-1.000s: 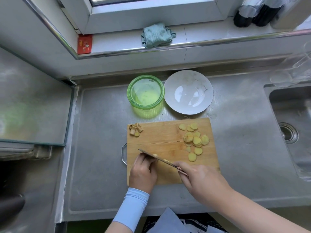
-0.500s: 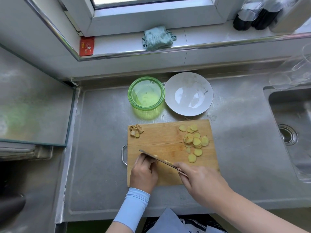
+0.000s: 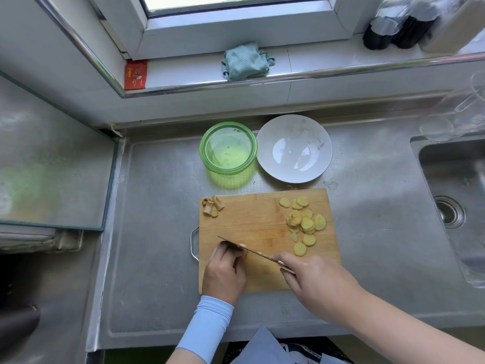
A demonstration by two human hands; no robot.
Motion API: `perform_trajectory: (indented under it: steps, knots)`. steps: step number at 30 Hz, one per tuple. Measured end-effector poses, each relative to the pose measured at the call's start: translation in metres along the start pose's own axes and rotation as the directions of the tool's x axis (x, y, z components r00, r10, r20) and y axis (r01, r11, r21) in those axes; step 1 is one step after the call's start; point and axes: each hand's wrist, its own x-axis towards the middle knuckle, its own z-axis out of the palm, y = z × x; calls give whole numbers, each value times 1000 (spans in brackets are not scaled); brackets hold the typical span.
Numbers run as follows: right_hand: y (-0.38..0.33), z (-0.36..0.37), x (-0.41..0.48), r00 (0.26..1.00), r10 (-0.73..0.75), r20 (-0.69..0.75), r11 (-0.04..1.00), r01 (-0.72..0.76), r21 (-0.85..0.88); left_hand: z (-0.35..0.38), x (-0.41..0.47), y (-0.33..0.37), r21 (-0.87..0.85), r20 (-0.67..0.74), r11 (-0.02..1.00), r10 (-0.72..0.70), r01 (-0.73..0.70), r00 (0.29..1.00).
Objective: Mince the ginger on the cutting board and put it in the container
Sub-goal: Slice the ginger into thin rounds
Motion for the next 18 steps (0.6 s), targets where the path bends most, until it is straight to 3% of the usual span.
perform_trajectory:
  steps: [18]
  knots:
    - [-1,12,29,999,8,49,999,-10,33,2,-1,-1,-34,-7,999,-9,9,1000]
